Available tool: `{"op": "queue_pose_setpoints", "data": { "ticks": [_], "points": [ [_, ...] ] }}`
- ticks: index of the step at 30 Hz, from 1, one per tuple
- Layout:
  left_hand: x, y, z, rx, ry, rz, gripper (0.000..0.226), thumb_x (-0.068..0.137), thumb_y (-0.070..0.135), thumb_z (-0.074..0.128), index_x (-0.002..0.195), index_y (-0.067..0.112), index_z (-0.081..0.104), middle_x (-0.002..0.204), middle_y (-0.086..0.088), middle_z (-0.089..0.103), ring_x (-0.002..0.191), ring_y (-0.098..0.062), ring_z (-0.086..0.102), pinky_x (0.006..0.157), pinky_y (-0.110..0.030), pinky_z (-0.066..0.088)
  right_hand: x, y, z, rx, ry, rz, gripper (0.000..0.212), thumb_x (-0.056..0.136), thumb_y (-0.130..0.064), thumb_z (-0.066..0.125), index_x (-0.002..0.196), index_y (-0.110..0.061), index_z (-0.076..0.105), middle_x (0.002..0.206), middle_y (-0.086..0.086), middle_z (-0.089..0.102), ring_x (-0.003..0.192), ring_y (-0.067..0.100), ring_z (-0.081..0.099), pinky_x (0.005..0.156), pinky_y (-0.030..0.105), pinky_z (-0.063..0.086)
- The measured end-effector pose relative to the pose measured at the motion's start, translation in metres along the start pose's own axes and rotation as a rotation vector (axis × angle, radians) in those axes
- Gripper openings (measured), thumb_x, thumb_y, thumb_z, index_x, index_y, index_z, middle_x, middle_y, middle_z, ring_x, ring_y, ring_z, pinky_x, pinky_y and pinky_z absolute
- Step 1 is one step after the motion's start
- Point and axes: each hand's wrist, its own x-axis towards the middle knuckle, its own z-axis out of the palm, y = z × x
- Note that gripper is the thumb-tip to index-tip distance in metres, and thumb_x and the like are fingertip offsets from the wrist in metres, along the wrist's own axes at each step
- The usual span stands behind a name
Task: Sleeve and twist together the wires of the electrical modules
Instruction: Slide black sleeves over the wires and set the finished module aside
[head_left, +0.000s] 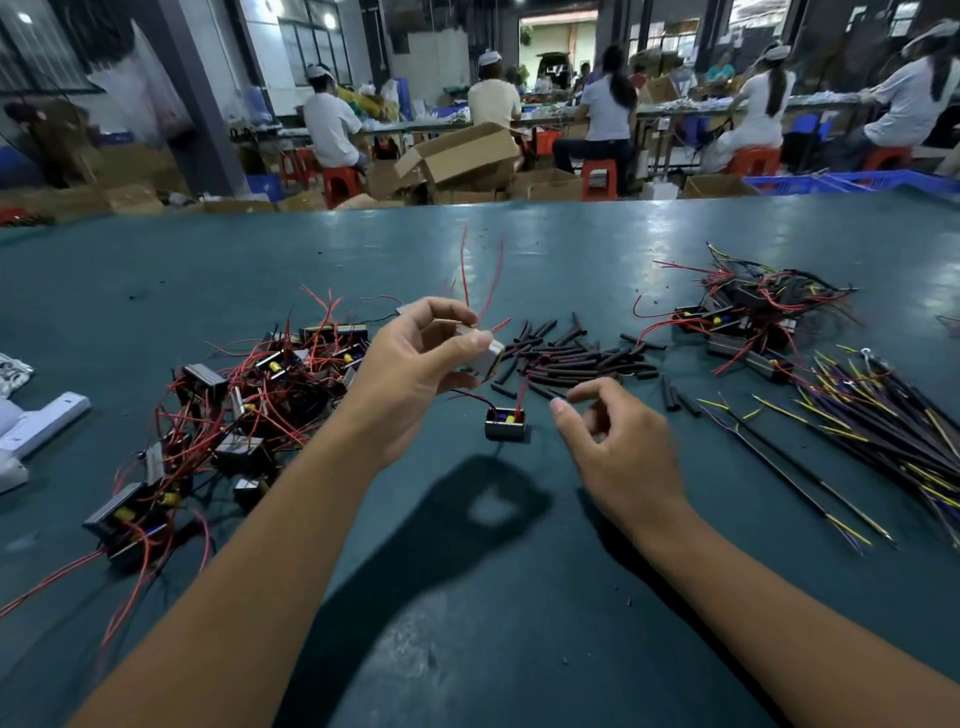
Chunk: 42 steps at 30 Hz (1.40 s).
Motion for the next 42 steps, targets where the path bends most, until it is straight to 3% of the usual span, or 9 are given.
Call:
{"op": "queue_pose_setpoints", "data": {
  "ticks": [3,9,15,19,28,32,35,39,42],
  "points": [
    [-0.003,-0.004,-0.01,-0.107,-0.07,0.007,0.037,0.08,-0.006,0.07,0.11,0.01,0.055,0.091,-0.011,0.061,0.077,-0.02,0.068,0.069,-0.023,0.055,0.001,-0.003,-0.008,0.012,0.1,-0.111,0.015,0.091,-0.038,0.056,0.091,-0.025,0.063,0.065,-0.006,0.054,0.063,0.013,0.052,0.062,0.036,0.048],
    [-0.013,-0.006,-0.019,-0.211,-0.404,0.014,0.046,0.081,-0.009,0.061,0.125,0.004,0.06,0.118,-0.008,0.068,0.103,-0.021,0.067,0.087,-0.029,0.053,-0.002,-0.016,-0.005,-0.227,0.035,-0.576,0.039,0.084,-0.02,0.066,0.119,-0.003,0.063,0.111,0.009,0.062,0.107,0.027,0.055,0.097,0.034,0.044],
    [-0.02,-0.001,-0.024,-0.262,-0.583,-0.045,0.028,0.077,0.003,0.073,0.103,0.012,0.074,0.133,-0.008,0.064,0.104,-0.016,0.069,0.086,-0.025,0.055,-0.005,-0.008,-0.003,-0.436,-0.395,-0.214,0.06,0.09,-0.046,0.062,0.141,-0.018,0.046,0.131,0.001,0.058,0.122,0.023,0.051,0.103,0.034,0.038],
    [-0.015,-0.011,-0.029,-0.076,-0.468,-0.022,0.023,0.08,-0.013,0.062,0.097,0.002,0.063,0.122,-0.008,0.069,0.106,-0.023,0.07,0.086,-0.029,0.055,0.007,0.003,-0.018,-0.402,-0.418,-0.233,0.029,0.091,-0.044,0.062,0.108,-0.021,0.062,0.094,-0.005,0.059,0.093,0.017,0.056,0.081,0.032,0.043],
    [-0.008,-0.032,-0.031,0.808,-0.41,-0.071,0.015,0.08,0.007,0.083,0.086,0.016,0.072,0.096,-0.003,0.07,0.075,-0.016,0.063,0.072,-0.029,0.051,0.026,0.023,-0.045,-0.501,-0.523,-0.297,0.022,0.092,-0.037,0.065,0.108,-0.022,0.061,0.101,-0.006,0.061,0.099,0.016,0.053,0.083,0.028,0.039],
    [-0.011,-0.026,-0.037,0.831,-0.537,-0.197,0.013,0.088,0.014,0.077,0.094,0.025,0.075,0.097,-0.002,0.074,0.073,-0.008,0.058,0.073,-0.023,0.048,0.024,0.024,-0.044,-0.462,-0.528,-0.293,0.02,0.093,-0.043,0.062,0.1,-0.024,0.061,0.091,-0.009,0.059,0.088,0.012,0.051,0.076,0.024,0.033],
    [-0.013,-0.016,-0.045,0.925,-0.626,-0.24,0.043,0.093,-0.003,0.056,0.104,0.034,0.076,0.098,0.004,0.076,0.071,-0.011,0.061,0.07,-0.027,0.049,0.022,0.023,-0.041,-0.408,-0.517,-0.291,0.018,0.097,-0.043,0.055,0.097,-0.027,0.062,0.09,-0.01,0.062,0.087,0.01,0.052,0.081,0.029,0.038],
    [-0.008,-0.016,-0.046,0.954,-0.335,-0.123,0.037,0.095,0.0,0.053,0.094,0.029,0.076,0.097,0.007,0.075,0.091,-0.031,0.069,0.085,-0.05,0.054,0.021,0.021,-0.038,-0.408,-0.52,-0.289,0.012,0.099,-0.037,0.053,0.091,-0.03,0.059,0.088,-0.01,0.061,0.087,0.012,0.05,0.083,0.031,0.038],
    [-0.01,-0.027,-0.024,0.88,-0.241,-0.038,0.013,0.097,0.022,0.062,0.089,0.026,0.071,0.08,0.01,0.073,0.063,-0.003,0.06,0.065,-0.023,0.049,0.019,0.018,-0.036,-0.388,-0.51,-0.295,0.011,0.098,-0.034,0.056,0.088,-0.031,0.057,0.086,-0.01,0.061,0.086,0.012,0.051,0.081,0.03,0.037]
  ]
}}
